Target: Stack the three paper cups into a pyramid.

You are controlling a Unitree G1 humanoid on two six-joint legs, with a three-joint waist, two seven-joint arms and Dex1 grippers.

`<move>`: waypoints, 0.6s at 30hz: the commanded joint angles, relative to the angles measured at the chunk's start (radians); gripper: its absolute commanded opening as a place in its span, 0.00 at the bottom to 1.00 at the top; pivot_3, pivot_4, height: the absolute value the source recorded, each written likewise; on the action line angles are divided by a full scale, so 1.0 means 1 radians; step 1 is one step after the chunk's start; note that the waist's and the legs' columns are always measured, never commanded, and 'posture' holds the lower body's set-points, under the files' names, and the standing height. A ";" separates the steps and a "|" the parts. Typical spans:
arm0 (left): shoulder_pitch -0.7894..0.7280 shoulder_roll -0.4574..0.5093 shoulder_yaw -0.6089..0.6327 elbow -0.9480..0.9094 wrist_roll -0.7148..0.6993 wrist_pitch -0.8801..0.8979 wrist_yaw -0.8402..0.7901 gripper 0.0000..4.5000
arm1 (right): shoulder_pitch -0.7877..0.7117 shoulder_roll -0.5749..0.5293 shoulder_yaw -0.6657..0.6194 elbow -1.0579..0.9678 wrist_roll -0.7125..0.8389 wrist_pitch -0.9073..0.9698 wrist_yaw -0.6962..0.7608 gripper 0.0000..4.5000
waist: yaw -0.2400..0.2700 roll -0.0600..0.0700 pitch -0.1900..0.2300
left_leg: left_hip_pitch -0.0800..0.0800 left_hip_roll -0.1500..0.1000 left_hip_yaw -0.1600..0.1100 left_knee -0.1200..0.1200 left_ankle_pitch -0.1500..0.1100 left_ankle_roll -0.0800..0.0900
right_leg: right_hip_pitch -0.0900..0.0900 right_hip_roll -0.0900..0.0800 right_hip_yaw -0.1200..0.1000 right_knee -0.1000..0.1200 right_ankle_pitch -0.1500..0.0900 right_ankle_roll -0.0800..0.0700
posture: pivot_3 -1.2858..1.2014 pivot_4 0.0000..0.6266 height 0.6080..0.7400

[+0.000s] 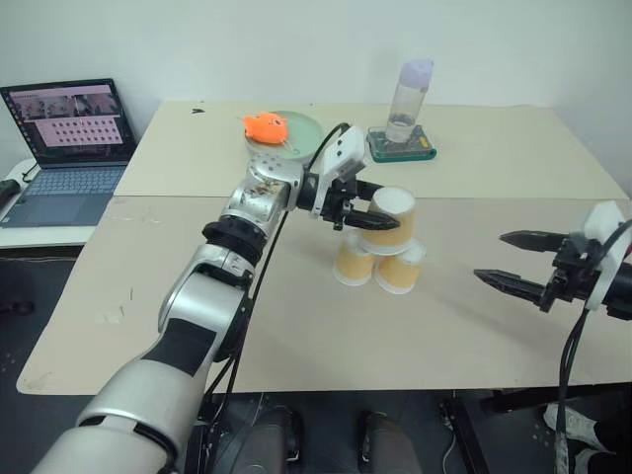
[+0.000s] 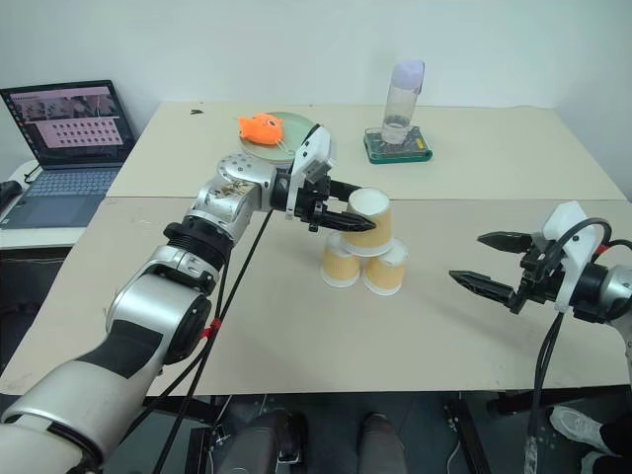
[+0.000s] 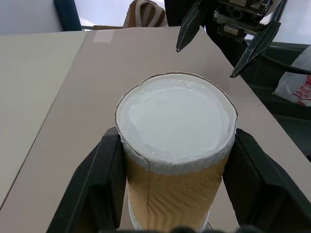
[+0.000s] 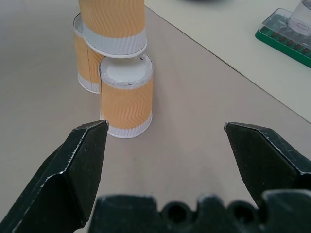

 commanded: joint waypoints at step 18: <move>-0.074 -0.002 0.093 -0.033 -0.035 0.012 -0.007 1.00 | -0.010 0.007 -0.030 -0.029 0.022 0.002 -0.020 1.00 | 0.005 0.000 0.000 | 0.000 0.000 0.000 0.000 0.000 0.000 | 0.000 0.000 0.000 0.000 0.000 0.000 | 0.52 0.24 1.00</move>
